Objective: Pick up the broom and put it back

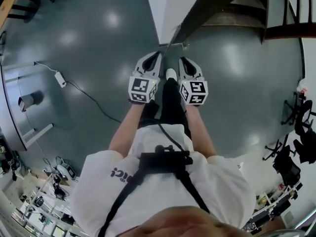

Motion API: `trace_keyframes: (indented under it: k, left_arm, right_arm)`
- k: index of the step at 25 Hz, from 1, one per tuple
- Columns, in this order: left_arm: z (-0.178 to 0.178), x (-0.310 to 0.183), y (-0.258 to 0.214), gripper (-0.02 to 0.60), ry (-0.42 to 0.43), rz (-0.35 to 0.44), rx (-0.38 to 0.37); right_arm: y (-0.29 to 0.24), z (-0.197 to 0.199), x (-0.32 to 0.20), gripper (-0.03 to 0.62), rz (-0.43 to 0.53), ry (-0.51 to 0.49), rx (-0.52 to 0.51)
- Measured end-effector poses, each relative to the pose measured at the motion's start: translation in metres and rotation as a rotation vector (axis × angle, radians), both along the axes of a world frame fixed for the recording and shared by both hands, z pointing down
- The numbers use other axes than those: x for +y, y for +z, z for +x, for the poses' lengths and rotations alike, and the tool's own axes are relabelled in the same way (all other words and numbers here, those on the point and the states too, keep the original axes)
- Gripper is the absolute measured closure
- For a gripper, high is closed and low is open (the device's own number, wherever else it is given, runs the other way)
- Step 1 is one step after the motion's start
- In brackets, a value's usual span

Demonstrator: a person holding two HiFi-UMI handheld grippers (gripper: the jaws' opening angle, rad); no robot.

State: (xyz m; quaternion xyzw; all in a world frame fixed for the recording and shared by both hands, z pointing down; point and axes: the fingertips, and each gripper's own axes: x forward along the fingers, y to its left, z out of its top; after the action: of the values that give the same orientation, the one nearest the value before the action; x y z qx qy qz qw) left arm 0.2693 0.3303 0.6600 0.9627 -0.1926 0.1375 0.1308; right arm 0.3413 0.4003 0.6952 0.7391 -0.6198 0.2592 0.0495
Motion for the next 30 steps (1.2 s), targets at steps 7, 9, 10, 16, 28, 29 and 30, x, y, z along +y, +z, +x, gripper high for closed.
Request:
trace_keyframes:
  k: [7,9,10,16,28,29,30]
  left_arm:
    - [0.023,-0.023,0.075,0.569,0.002,-0.043,-0.067]
    - [0.027,-0.030,0.093,0.569,0.007,-0.052,-0.075]
    - [0.028,-0.034,0.101,0.569,0.010,-0.054,-0.078]
    - [0.047,-0.050,0.139,0.569,0.025,-0.050,-0.086]
    - [0.074,-0.064,0.180,0.569,0.025,-0.065,-0.068]
    - [0.075,-0.064,0.181,0.569,0.026,-0.066,-0.068]
    - [0.075,-0.063,0.182,0.569,0.026,-0.066,-0.067]
  right_arm:
    - [0.101,0.037,-0.029,0.515,-0.101,0.016,-0.066]
    - [0.128,0.041,-0.039,0.487,-0.123,0.014,-0.078]
    - [0.141,0.042,-0.044,0.473,-0.134,0.013,-0.083]
    - [0.207,0.051,-0.072,0.407,-0.174,0.005,-0.112]
    - [0.285,0.080,-0.129,0.408,-0.187,0.055,-0.127]
    - [0.287,0.081,-0.132,0.408,-0.185,0.057,-0.126]
    - [0.289,0.083,-0.133,0.408,-0.180,0.058,-0.125]
